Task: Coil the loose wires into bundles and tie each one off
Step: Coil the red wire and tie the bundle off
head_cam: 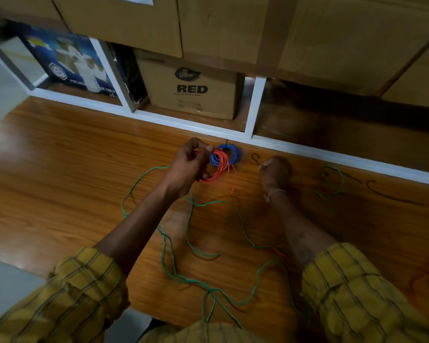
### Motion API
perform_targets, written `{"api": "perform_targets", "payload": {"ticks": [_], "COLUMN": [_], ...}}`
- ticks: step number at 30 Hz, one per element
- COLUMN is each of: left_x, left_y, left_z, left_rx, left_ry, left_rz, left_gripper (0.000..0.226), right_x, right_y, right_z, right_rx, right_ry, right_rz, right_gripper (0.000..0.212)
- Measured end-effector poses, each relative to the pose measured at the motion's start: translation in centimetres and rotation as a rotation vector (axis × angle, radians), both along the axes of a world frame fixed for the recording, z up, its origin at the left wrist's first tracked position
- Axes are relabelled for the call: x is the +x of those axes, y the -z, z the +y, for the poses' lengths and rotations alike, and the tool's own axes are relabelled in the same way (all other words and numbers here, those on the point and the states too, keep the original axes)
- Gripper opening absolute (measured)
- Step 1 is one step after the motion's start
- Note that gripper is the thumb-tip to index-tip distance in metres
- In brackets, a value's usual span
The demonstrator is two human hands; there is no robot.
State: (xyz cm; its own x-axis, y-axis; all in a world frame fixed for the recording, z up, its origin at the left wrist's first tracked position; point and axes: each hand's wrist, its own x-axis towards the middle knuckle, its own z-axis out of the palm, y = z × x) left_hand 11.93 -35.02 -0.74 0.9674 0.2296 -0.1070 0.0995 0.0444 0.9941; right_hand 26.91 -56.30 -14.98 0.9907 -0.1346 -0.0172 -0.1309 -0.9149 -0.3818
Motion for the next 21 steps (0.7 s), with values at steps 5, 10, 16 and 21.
{"api": "perform_targets", "payload": {"ticks": [5,10,16,21], "left_x": [0.3,0.2,0.1,-0.6], "left_y": [0.1,-0.5,-1.1,-2.1], "left_z": [0.0,-0.2,0.1,0.3], "left_rx": [-0.002,0.002,-0.008,-0.073], "left_ry": [0.077,0.126,0.111,0.120], "left_rz": [0.023,0.067,0.088,0.042], "left_gripper": [0.013,0.010,0.009,0.009], "right_x": [-2.3,-5.2,-9.3,-11.9], "right_y": [-3.6,-9.0,-15.0,-17.2], "right_z": [0.2,-0.3,0.9,2.2], "right_rx": [0.121,0.653,0.946,0.921], "right_ry": [-0.024,-0.016,-0.216,-0.373], "right_rz": [0.067,0.047,-0.073,-0.124], "right_gripper": [0.017,0.013,0.015,0.018]}}
